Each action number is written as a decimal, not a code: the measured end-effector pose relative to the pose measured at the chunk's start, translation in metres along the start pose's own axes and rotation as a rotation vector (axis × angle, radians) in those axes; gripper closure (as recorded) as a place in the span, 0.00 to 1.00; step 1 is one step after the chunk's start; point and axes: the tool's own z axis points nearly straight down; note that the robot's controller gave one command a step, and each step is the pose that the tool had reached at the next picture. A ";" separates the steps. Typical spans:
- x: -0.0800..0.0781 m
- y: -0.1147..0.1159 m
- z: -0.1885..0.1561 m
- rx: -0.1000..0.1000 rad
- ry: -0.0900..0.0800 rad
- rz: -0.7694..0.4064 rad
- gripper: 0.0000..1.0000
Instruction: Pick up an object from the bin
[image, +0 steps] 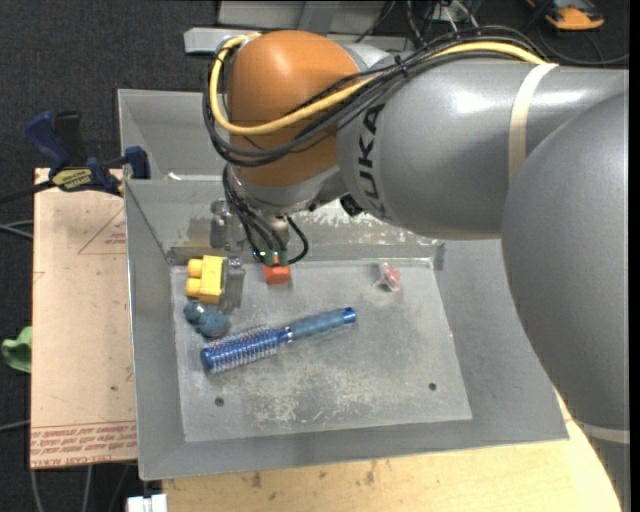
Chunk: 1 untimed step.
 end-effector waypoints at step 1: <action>0.068 -0.109 0.089 0.005 0.004 0.014 0.00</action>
Offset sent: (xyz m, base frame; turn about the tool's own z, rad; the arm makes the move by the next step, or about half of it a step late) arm -0.0655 -0.1042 -0.0839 0.0070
